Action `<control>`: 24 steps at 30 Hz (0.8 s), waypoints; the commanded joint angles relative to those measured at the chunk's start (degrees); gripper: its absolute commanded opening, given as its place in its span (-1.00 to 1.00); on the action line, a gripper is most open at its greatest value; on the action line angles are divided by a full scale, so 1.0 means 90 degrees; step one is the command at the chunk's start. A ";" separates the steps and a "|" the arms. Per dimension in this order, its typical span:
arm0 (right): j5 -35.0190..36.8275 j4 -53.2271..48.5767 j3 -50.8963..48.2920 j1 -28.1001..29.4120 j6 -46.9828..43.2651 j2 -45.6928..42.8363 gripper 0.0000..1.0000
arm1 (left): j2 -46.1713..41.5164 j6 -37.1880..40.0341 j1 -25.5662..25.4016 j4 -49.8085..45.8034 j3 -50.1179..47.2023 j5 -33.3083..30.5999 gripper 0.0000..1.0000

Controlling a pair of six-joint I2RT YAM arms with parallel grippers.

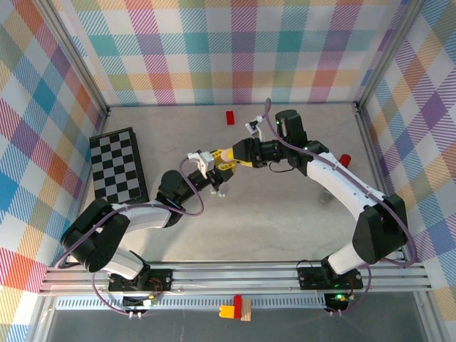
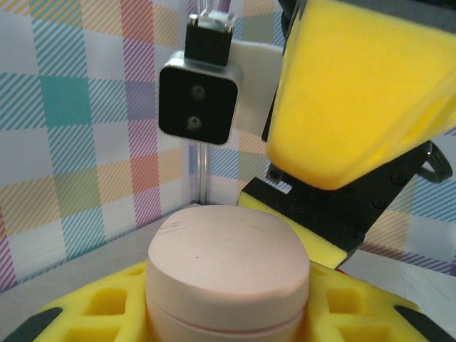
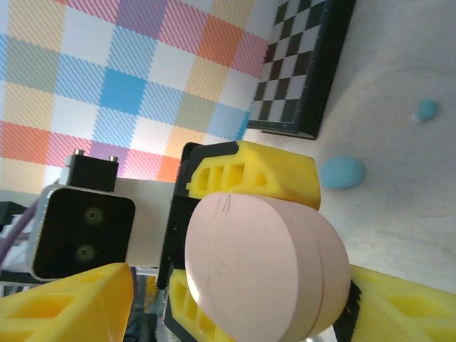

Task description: Insert wireless bluetooth earbuds into charging case

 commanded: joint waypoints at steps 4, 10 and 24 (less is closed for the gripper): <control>-0.0696 0.1514 -0.0276 -0.0087 0.1174 0.0152 0.21 | -0.0165 -0.0130 -0.0035 0.0399 0.0169 0.0245 -0.28; -0.0700 0.1783 -0.0444 -0.0156 0.1398 0.0160 -0.25 | -0.0245 -0.0098 -0.0035 0.0382 0.0100 0.0291 -0.27; 0.1125 0.0797 -0.0942 -0.0729 0.0797 -0.0136 -0.65 | -0.0593 0.0104 0.0002 -0.0794 -0.0209 0.0336 0.85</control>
